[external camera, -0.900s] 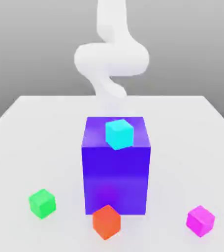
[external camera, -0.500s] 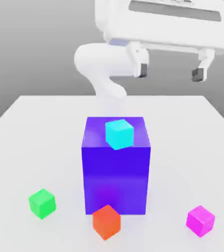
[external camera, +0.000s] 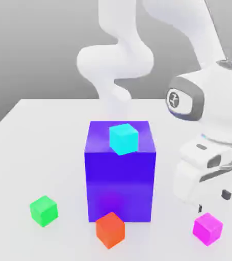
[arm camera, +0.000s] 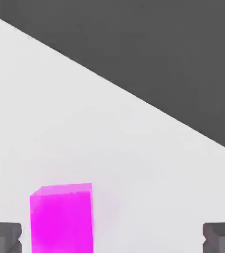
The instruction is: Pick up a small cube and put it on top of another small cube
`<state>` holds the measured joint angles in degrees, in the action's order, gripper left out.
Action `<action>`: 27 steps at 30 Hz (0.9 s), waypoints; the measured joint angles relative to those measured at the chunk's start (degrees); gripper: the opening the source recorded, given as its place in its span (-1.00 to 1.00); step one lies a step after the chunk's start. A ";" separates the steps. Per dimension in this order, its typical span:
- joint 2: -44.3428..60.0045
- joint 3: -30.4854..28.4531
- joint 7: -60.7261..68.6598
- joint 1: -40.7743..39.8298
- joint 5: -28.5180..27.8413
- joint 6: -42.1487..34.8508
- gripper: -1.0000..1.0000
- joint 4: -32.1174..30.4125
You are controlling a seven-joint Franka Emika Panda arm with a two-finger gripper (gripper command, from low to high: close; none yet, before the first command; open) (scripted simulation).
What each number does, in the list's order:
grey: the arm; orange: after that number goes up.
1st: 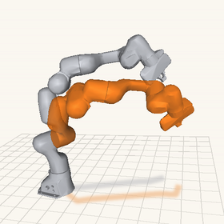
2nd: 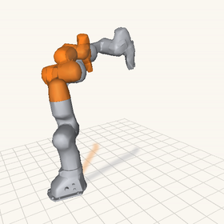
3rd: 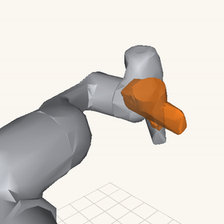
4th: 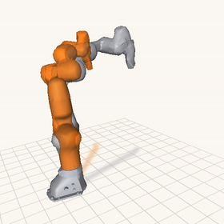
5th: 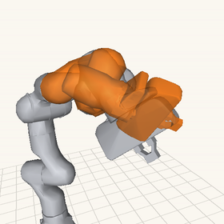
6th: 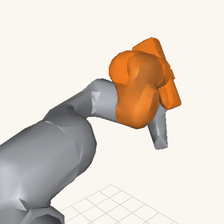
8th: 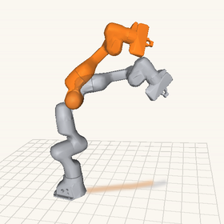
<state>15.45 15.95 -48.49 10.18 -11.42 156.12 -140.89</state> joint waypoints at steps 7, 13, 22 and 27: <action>9.86 -4.99 -3.53 4.41 -4.80 7.22 -1.00 1.88; 8.57 -4.20 -3.05 3.79 -4.13 6.24 -1.00 1.58; -4.01 -4.07 5.47 -5.25 4.33 -0.20 -1.00 -1.90; -8.46 -9.62 10.58 -13.03 6.82 -1.05 -1.00 -4.86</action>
<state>6.99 6.32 -37.91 -2.86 -4.60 155.07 -145.75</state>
